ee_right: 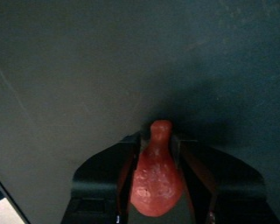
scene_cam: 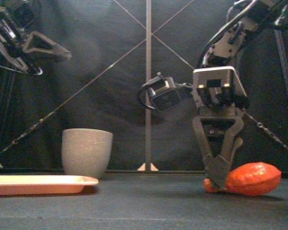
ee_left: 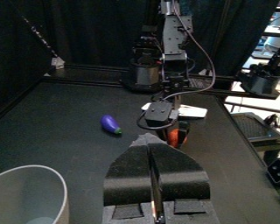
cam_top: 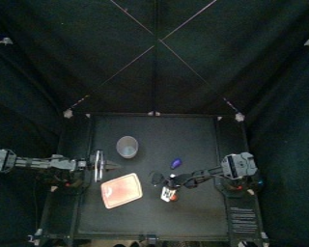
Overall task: Pick the drumstick then place it on the pink plate
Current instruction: Place drumstick on the pink plate
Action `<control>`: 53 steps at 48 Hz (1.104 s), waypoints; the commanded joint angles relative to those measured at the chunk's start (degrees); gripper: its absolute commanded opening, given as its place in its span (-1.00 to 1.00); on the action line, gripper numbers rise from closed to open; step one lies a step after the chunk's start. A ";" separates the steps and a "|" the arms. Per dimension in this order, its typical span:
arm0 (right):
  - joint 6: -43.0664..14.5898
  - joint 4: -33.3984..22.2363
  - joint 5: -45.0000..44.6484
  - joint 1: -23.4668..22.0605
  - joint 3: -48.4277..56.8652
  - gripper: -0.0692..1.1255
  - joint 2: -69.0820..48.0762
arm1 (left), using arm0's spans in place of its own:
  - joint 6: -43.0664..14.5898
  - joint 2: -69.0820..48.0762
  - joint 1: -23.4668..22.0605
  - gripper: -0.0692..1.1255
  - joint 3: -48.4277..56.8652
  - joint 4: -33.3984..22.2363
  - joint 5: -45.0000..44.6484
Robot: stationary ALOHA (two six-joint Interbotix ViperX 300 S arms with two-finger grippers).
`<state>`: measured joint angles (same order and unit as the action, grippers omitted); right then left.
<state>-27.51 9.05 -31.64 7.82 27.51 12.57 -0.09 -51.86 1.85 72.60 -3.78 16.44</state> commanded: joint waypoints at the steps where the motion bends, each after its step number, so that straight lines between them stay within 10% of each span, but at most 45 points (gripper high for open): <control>1: 0.00 -0.09 0.00 0.18 -1.49 0.33 -0.44 | 0.00 0.26 0.09 -0.82 -0.53 -0.09 0.53; 22: 0.09 -0.26 -1.49 0.35 -3.78 -0.10 -0.18 | 0.09 0.26 0.09 -0.82 -0.18 -0.18 0.53; 53: 0.97 -9.40 -2.81 -0.62 -25.49 -0.10 7.21 | 0.00 0.26 0.26 -0.82 -0.09 -0.18 1.23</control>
<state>-26.72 -0.26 -34.19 7.65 6.59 20.21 -0.09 -51.86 1.93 73.13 -3.87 17.14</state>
